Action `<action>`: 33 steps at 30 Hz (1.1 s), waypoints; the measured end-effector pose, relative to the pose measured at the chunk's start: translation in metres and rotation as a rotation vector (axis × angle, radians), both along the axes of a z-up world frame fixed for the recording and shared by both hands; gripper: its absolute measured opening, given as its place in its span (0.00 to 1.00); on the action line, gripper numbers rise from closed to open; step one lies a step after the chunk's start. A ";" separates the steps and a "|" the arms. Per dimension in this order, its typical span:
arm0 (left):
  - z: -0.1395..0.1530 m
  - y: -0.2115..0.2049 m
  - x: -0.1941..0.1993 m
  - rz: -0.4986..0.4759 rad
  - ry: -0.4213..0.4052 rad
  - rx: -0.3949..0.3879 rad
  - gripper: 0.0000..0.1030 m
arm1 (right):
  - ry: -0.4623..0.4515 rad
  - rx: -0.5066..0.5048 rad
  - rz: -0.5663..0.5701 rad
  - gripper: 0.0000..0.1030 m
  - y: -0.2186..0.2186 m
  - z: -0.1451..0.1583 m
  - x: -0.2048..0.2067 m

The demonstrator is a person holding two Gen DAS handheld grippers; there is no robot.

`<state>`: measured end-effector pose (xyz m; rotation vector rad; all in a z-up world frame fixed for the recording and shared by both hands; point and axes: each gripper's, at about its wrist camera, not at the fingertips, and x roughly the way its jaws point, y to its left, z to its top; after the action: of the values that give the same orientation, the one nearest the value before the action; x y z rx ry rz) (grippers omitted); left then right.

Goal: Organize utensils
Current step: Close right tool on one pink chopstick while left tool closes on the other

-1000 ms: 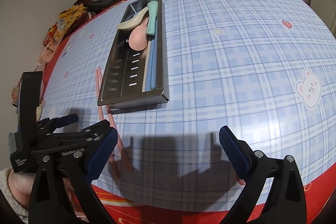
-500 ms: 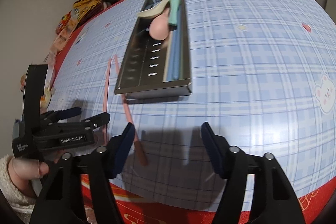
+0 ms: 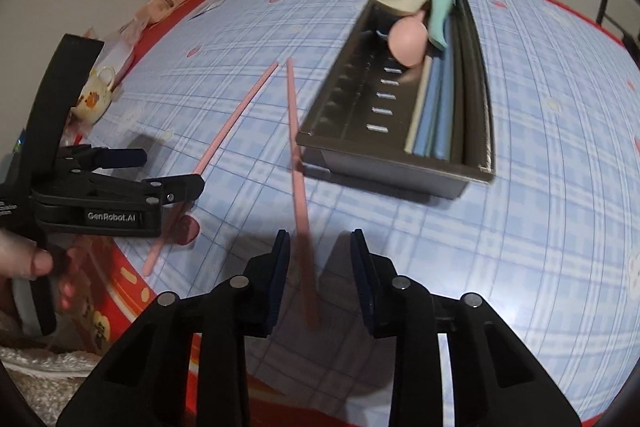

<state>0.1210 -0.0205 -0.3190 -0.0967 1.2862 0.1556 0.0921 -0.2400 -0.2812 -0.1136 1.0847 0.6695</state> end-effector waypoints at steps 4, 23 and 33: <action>-0.001 -0.001 -0.002 0.000 0.000 0.000 0.95 | -0.052 -0.038 0.037 0.28 0.010 0.000 -0.001; 0.002 -0.004 -0.005 0.006 -0.019 0.010 0.92 | -0.161 -0.113 0.094 0.08 0.019 -0.002 -0.015; 0.011 -0.018 -0.010 -0.040 -0.033 0.014 0.70 | -0.157 -0.105 0.089 0.08 0.018 -0.002 -0.017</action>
<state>0.1111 -0.0385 -0.3083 -0.0612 1.2531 0.1288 0.0756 -0.2220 -0.2829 -0.3017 0.9676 0.6723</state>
